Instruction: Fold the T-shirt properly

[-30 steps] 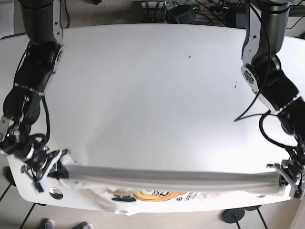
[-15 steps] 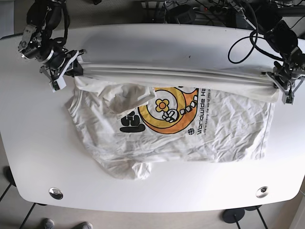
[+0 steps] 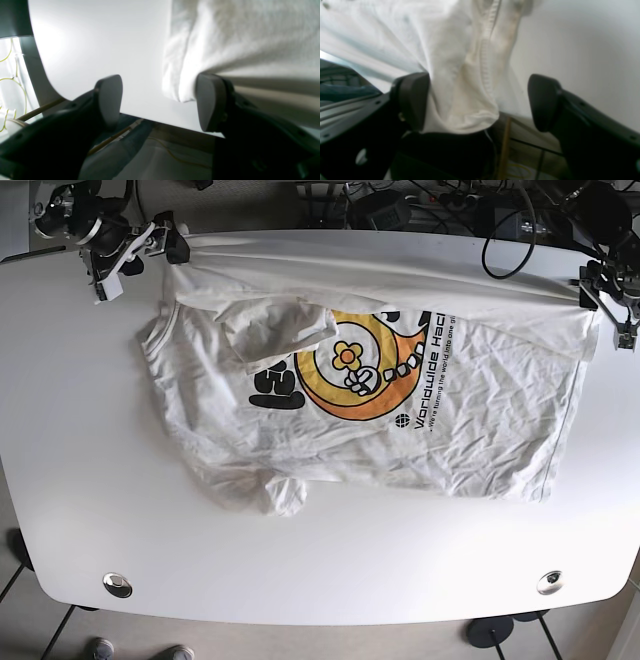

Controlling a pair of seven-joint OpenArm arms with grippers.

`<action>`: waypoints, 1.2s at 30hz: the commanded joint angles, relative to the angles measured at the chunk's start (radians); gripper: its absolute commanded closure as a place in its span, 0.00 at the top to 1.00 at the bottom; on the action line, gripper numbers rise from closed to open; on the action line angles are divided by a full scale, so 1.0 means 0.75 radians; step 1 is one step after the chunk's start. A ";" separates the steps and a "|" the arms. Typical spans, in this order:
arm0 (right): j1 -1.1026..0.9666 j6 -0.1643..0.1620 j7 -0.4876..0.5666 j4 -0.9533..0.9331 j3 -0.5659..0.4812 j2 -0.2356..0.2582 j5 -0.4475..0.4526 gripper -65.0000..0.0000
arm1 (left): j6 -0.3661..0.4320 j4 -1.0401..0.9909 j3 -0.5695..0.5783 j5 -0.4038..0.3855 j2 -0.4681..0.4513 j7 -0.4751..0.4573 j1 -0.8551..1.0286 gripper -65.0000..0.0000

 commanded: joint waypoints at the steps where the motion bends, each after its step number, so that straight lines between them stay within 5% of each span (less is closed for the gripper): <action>1: -0.016 0.006 0.016 0.030 0.012 0.046 0.130 0.86 | 0.013 0.070 -0.018 -0.068 -0.040 -0.012 -0.010 0.67; 5: -0.038 0.006 0.016 0.024 0.014 0.093 0.339 0.86 | 0.013 0.147 -0.020 -0.232 -0.130 -0.008 -0.010 0.66; 12: -0.032 0.023 0.012 0.028 0.002 0.122 0.478 0.86 | 0.013 0.147 -0.012 -0.389 -0.152 -0.008 -0.012 0.66; 15: 0.099 0.023 0.020 0.017 -0.149 0.114 0.330 0.79 | 0.013 0.127 0.150 -0.361 -0.115 -0.020 -0.014 0.66; 18: 0.260 0.023 0.022 0.017 -0.241 0.028 0.073 0.66 | 0.013 0.060 0.256 -0.304 -0.058 -0.135 -0.010 0.66; 20: 0.358 0.029 0.020 0.017 -0.290 -0.029 -0.112 0.66 | 0.013 -0.026 0.311 -0.246 -0.025 -0.247 -0.010 0.65; 24: 0.563 0.029 0.039 -0.091 -0.503 -0.062 -0.425 0.65 | 0.013 -0.190 0.336 -0.150 -0.011 -0.372 -0.012 0.42; 36: 0.694 0.029 0.204 -0.308 -0.738 -0.062 -0.506 0.64 | 0.013 -0.254 0.260 -0.150 -0.054 -0.376 -0.010 0.40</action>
